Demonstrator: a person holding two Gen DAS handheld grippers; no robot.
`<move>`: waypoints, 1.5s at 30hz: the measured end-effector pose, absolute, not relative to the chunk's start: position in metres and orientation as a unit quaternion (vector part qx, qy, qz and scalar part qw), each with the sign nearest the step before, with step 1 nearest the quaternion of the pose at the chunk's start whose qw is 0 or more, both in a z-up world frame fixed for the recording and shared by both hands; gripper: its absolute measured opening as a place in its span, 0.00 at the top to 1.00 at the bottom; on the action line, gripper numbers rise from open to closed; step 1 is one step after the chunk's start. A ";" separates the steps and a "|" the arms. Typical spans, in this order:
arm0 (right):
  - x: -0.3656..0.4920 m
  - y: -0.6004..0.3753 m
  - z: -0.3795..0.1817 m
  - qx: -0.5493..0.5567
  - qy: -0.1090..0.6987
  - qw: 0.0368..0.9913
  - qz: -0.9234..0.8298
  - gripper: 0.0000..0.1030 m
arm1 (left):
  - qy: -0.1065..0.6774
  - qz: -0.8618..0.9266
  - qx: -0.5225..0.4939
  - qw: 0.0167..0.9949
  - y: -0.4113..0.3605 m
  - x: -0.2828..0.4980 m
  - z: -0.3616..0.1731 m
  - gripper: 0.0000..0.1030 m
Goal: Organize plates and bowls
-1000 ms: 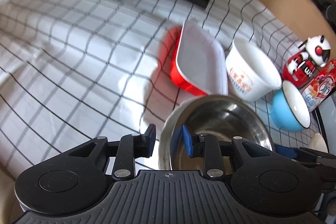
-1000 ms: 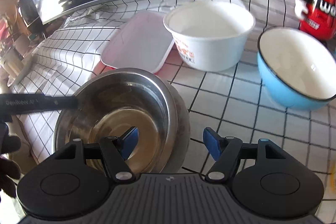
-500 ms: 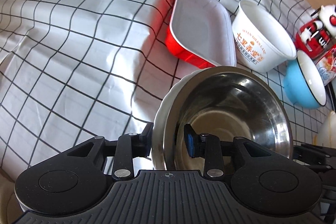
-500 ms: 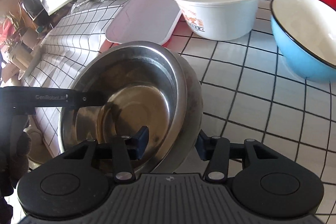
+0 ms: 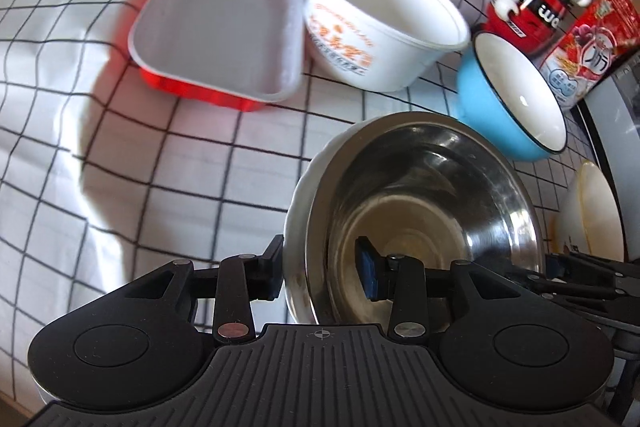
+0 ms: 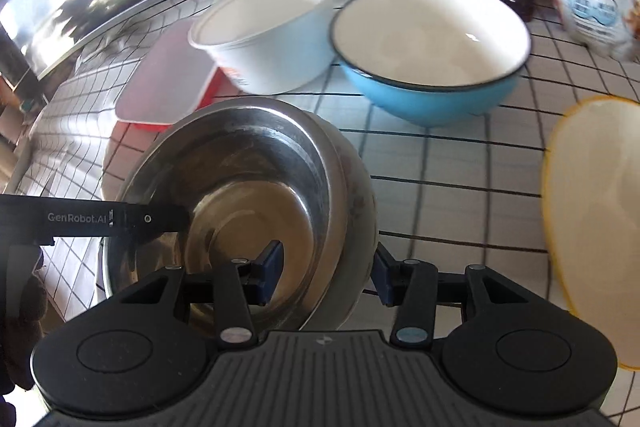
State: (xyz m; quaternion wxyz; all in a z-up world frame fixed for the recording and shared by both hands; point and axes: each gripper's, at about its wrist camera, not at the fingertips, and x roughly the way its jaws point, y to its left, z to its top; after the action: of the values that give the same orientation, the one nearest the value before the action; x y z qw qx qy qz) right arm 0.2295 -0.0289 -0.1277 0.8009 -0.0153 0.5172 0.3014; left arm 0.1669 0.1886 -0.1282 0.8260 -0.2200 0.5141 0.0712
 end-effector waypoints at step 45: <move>0.253 -0.234 -0.080 0.001 0.371 0.917 0.143 0.30 | 0.454 -0.050 -0.182 0.871 0.004 0.242 -0.090 0.70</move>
State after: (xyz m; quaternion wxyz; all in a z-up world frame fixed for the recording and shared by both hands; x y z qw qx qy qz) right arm 0.2526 -0.2335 -0.0798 0.9174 0.0010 0.3712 0.1432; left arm 0.2416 0.0041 -0.0900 0.8709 -0.1822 0.4538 -0.0498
